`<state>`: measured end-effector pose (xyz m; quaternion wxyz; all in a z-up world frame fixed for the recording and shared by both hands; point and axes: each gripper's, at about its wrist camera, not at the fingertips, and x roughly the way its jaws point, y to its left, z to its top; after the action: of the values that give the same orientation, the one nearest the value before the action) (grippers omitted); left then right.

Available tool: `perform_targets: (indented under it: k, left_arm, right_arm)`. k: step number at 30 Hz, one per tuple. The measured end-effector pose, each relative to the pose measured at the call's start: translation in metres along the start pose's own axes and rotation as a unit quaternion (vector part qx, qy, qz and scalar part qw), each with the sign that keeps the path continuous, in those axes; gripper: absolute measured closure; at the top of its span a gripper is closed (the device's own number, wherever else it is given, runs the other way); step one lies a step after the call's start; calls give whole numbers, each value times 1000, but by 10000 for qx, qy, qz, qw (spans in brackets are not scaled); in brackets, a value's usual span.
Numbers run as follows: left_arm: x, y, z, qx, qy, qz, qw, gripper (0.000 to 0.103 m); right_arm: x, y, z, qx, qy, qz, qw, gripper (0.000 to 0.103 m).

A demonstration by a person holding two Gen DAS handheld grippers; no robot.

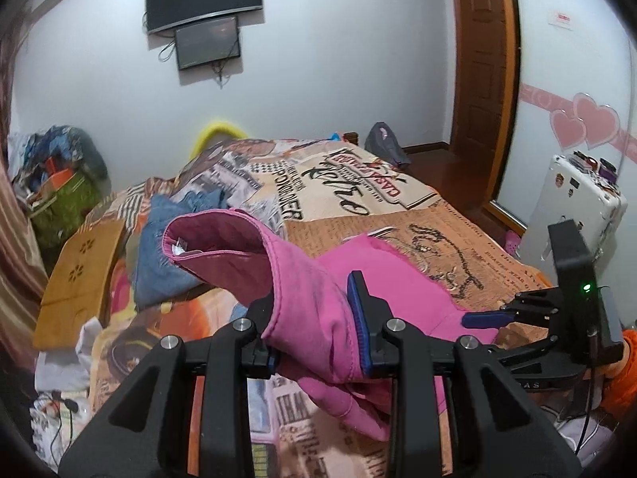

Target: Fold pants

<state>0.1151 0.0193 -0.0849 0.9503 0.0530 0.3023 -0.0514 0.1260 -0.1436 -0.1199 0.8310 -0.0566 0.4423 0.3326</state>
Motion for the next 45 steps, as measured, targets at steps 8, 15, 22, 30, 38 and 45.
perform_targets:
  k: [8,15,22,30,38,45]
  left_arm:
    - [12,-33,19,312,-25,-267,9992,74]
    - [26,-66,30,691,82,-572,9959,81]
    - [51,-95,28,841,381,-938,9913,83]
    - [43,-79,33,658,315,-883,9934,83]
    - [88,-2,13,69,1107,-535,9924,81]
    - [139,37,-14,-394,1856,-649,9797,81]
  right_arm:
    - [1,-23,-14,285,4,-48,9996,58]
    - [0,-24,-15,294,-51,-16,9996,57]
    - [-8,-25,-20,346,-84,28,9994,57]
    - [-18,-33,-25,467,-95,-62,9988,57]
    - [-30,-35,-32,538,-113,-126,9984,57]
    - [-21,-33,-33,568,12,-160,9983,57]
